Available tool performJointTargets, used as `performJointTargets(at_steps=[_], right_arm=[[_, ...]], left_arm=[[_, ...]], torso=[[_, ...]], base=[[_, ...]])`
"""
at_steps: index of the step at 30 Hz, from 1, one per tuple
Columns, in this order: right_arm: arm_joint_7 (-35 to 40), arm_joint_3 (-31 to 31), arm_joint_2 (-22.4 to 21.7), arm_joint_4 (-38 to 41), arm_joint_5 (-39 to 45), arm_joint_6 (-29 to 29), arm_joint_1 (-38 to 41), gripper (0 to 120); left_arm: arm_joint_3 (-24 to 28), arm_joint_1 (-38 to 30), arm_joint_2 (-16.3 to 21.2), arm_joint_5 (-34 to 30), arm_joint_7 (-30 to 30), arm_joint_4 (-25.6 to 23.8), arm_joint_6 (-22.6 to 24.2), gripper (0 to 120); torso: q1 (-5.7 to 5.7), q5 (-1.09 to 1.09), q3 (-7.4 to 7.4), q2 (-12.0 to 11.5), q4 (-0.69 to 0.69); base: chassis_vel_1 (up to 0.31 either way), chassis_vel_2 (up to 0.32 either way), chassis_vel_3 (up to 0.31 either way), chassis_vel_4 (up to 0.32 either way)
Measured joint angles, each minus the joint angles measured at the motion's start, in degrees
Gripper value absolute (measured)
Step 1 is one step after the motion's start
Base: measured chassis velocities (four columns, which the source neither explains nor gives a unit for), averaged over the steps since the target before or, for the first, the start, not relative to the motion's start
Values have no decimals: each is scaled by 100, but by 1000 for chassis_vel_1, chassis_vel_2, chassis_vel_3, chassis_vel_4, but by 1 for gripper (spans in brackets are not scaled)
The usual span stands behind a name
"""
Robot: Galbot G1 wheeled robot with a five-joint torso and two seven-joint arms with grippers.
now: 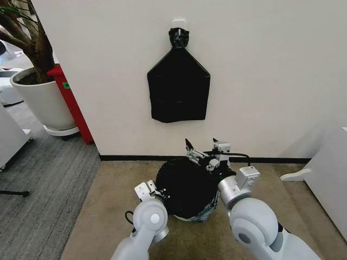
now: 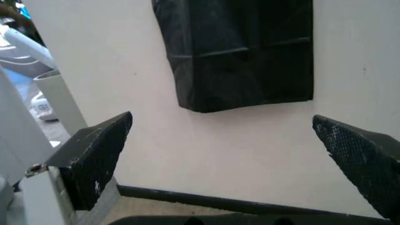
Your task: Place the garbage bag over the trash bin.
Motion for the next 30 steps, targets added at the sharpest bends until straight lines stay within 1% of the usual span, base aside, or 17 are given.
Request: performJointTargets(at_steps=[11, 13, 15, 16, 17, 18, 19, 20, 23, 24, 26, 28, 30], right_arm=[[-66, -17, 0, 30, -17, 66, -81, 100], [-74, -35, 13, 37, -17, 72, -78, 100], [-83, -65, 26, 38, -19, 76, -66, 100], [-94, -85, 34, 38, -21, 79, -61, 100], [-94, -85, 34, 38, -21, 79, -61, 100], [-101, -93, 39, 37, -23, 81, -59, 100], [-102, -94, 40, 37, -24, 81, -59, 100], [-106, -98, 45, 34, -30, 86, -59, 100], [-116, -98, 50, 34, -30, 88, -66, 100], [-116, -98, 50, 34, -30, 88, -66, 100], [-122, -92, 58, 18, -35, 94, -70, 100], [-127, -89, 72, -13, -39, 100, -69, 100], [-150, -90, 108, -58, -66, 116, -58, 100]], left_arm=[[36, -7, -68, 77, 113, 113, -6, 1], [28, 17, -53, 127, 121, 116, -6, 8], [22, 54, -28, 223, 150, 116, -12, 19], [19, 77, -11, 277, 168, 116, -13, 22], [19, 77, -11, 277, 168, 116, -13, 22], [16, 91, -1, 313, 170, 112, -12, 27], [16, 94, 1, 320, 170, 110, -11, 28], [12, 108, 19, 356, 170, 92, -6, 35], [5, 119, 37, 391, 170, 51, -1, 47], [5, 119, 37, 391, 170, 51, -1, 47], [2, 131, 61, 445, 184, -8, 4, 56], [2, 143, 86, 540, 244, -68, 9, 63], [-5, 165, 131, 757, 379, -145, 8, 73]], torso=[[0, 0, 0, 0, -1], [0, 0, 0, 0, -1], [0, 0, 0, 0, -1], [0, 0, 0, 0, 0], [0, 0, 0, 0, 0], [0, 0, 0, 0, 0], [0, -1, 0, 0, 0], [0, 0, 0, 0, 0], [0, 0, 0, 0, -1], [0, 0, 0, 0, -1], [0, -1, 0, 0, 0], [0, -1, 0, 0, -1], [0, 0, 0, 0, 0]], base=[[0, 0, 0, 0], [0, 0, 0, 0], [0, 0, 0, 0], [0, 0, 0, 0], [0, 0, 0, 0], [0, 0, 0, 0], [0, 0, 0, 0], [0, 0, 0, 0], [0, 0, 0, 0], [0, 0, 0, 0], [0, 0, 0, 0], [0, 0, 0, 0], [0, 0, 0, 0]])
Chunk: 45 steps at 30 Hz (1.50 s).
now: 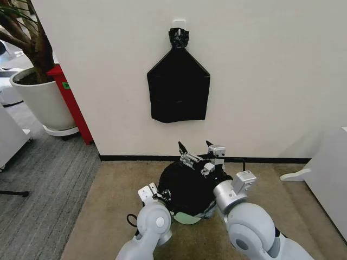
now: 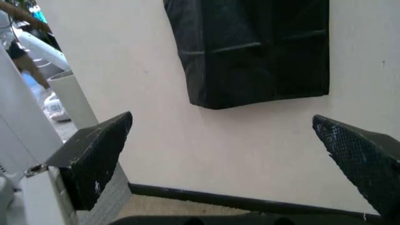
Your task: Place the garbage bag over the trash bin.
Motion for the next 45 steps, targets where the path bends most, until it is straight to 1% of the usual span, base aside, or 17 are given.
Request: performJointTargets(at_steps=[1, 2, 6, 8, 9, 13, 19, 23, 24, 25, 28, 30, 31, 33, 37, 44, 45], right_arm=[[-21, -8, 21, -20, -12, 3, 2, 100], [-21, -8, 21, -20, -12, 3, 2, 100], [-69, -65, 75, -60, -36, 10, 16, 100], [-80, -92, 94, -68, -42, 12, 35, 100], [-83, -105, 104, -72, -44, 14, 48, 100], [-86, -131, 129, -77, -46, 15, 85, 100], [-85, -41, 164, -130, -45, 7, 168, 100], [237, 342, 226, -236, -19, -492, 145, 100], [237, 342, 226, -236, -19, -492, 145, 100], [417, 455, 240, -279, 49, -677, 113, 100], [1008, 852, 255, -384, 619, -1263, -89, 100], [1237, 1077, 256, -577, 844, -1463, -327, 100], [1237, 1077, 256, -577, 844, -1463, -327, 100], [1334, 1232, 251, -826, 955, -1515, -538, 100], [1509, 1476, 281, -1207, 1388, -1638, -892, 100], [1519, 1605, 316, -1217, 1433, -1682, -1096, 100], [1604, 1764, 298, -1010, 1505, -1739, -1211, 100]], left_arm=[[-8, 15, 40, 96, 96, -38, -17, 77], [-8, 15, 40, 96, 96, -38, -17, 77], [-32, 62, 222, 262, 300, -217, -103, 93], [-37, 97, 275, 263, 313, -291, -105, 98], [-37, 130, 291, 262, 317, -329, -106, 100], [-7, 255, 302, 299, 354, -436, -121, 100], [22, 492, 348, 697, 634, -707, -255, 100], [-39, 557, 547, 1157, 924, -826, -502, 100], [-39, 557, 547, 1157, 924, -826, -502, 100], [-49, 559, 594, 1203, 975, -850, -545, 100], [-61, 549, 666, 1247, 1048, -881, -588, 100], [-50, 534, 669, 1272, 1069, -875, -599, 100], [-50, 534, 669, 1272, 1069, -875, -599, 100], [-26, 527, 650, 1286, 1075, -829, -602, 100], [-3, 505, 589, 1298, 1073, -753, -600, 100], [0, 483, 628, 1298, 1061, -691, -596, 100], [-2, 491, 650, 1310, 1057, -655, -601, 100]], torso=[[0, 0, 0, 0, 0], [0, 0, 0, 0, 0], [0, 0, 0, 0, 0], [0, 0, 0, 0, 0], [0, 0, 0, 0, 0], [0, -1, 0, 0, 0], [0, 0, 0, 0, 0], [0, 0, 0, 0, 1], [0, 0, 0, 0, 1], [0, 1, 0, 0, 1], [0, 0, 0, 0, 1], [0, 0, 0, 0, 0], [0, 0, 0, 0, 0], [0, 1, 0, 0, 0], [0, 2, 0, 0, 0], [0, 1, 0, 0, 0], [0, 0, 0, 0, 1]], base=[[0, 0, 0, 0], [0, 0, 0, 0], [0, 0, 0, 0], [0, 0, 0, 0], [0, 0, 0, 0], [0, 0, 0, 0], [0, 0, 0, 0], [0, 0, 0, 0], [0, 0, 0, 0], [0, 0, 0, 0], [0, 0, 0, 0], [0, 0, 0, 0], [0, 0, 0, 0], [0, 0, 0, 0], [0, 0, 0, 0], [0, 0, 0, 0], [0, 0, 0, 0]])
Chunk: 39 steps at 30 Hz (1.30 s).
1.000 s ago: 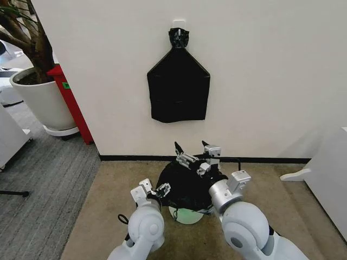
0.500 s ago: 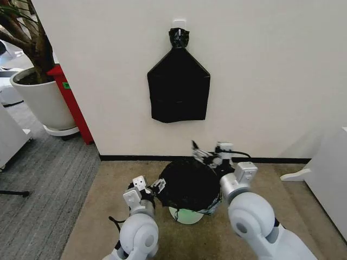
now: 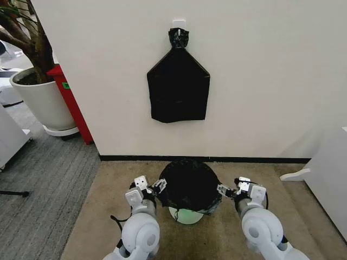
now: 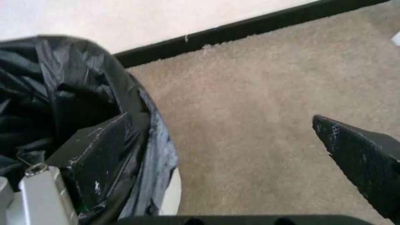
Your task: Place the garbage bag over the trash bin.
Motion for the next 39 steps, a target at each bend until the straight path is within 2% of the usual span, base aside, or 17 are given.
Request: performJointTargets(at_steps=[7, 17, 30, 39], right_arm=[[110, 387, -45, 528, 131, -111, -557, 100], [22, 297, 202, 664, -168, -91, -1073, 100], [-68, -115, 362, 407, -507, 3, -1083, 100], [-72, -167, 381, 548, -640, 11, -1076, 100]], left_arm=[[14, 47, -60, 106, 3, 87, -41, 100], [28, 47, -62, 152, 16, 115, -70, 100], [22, 72, -80, 130, 24, 115, -90, 100], [28, 90, -83, 143, 22, 116, -89, 100]], torso=[[0, 1, 0, 0, -1], [0, 0, 0, 0, -1], [0, 0, 0, 0, 0], [0, 0, 0, 0, 0]], base=[[0, 0, 0, 0], [0, 0, 0, 0], [0, 0, 0, 0], [0, 0, 0, 0]])
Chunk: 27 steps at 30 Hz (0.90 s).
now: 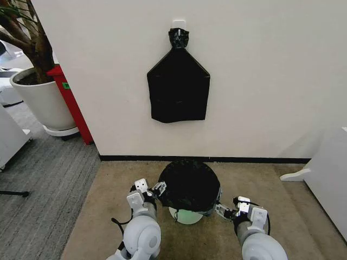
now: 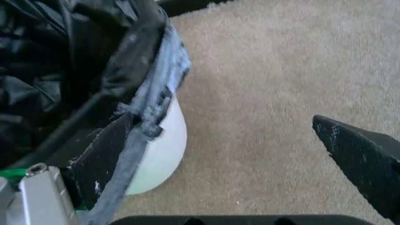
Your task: Place the garbage bag over the trash bin.
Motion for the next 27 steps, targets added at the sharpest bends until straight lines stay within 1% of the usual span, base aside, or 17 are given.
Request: performJointTargets(at_steps=[9, 13, 21, 27], right_arm=[[-66, -63, 44, 73, -154, 33, -126, 100], [-142, -142, 114, -117, -271, 95, -118, 100], [-218, -302, 226, -699, -368, 227, 229, 100], [-331, -374, 315, -1000, -472, 345, 331, 100]], left_arm=[[19, 2, -36, 27, 2, 29, 0, 100], [20, 6, -37, 43, 2, 36, -4, 100], [21, 12, -11, 62, 4, 25, -14, 100], [22, 39, -10, 71, 5, 3, -24, 100]], torso=[[0, 0, 0, 0, 0], [0, 0, 0, 0, -1], [0, 0, 0, -1, 0], [0, 0, 0, -1, 0]], base=[[0, 0, 0, 0], [0, 0, 0, 0], [0, 0, 0, 0], [0, 0, 0, 0]])
